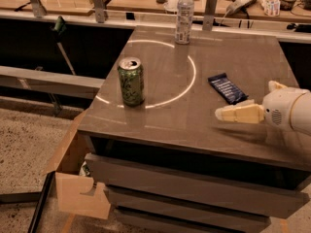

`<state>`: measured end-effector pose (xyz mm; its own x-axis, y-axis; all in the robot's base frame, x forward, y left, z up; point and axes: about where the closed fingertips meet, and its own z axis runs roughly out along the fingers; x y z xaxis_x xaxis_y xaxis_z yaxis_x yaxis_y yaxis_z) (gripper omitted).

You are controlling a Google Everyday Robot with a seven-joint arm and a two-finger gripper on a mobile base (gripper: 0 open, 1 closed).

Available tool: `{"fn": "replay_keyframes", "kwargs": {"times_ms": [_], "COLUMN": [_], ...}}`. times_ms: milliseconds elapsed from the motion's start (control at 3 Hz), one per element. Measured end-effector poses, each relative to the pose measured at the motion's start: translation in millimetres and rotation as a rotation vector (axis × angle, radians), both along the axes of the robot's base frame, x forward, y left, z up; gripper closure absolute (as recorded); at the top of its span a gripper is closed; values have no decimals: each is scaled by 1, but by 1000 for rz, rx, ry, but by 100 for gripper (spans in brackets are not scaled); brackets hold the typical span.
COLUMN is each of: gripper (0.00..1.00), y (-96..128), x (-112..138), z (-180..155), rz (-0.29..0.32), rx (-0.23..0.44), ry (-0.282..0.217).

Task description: Move rxbar blueberry near blue plastic bottle

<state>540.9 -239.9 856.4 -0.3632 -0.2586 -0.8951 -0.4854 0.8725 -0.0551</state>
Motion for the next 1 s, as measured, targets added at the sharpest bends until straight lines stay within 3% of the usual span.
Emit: {"fn": "replay_keyframes", "kwargs": {"times_ms": [333,1000], "gripper": [0,0], "y": [-5,-9], "x": [22,48], "z": [-6,-18], "rz": [-26,-14], "rx": [9,-20], "ry": [-3,20]}}
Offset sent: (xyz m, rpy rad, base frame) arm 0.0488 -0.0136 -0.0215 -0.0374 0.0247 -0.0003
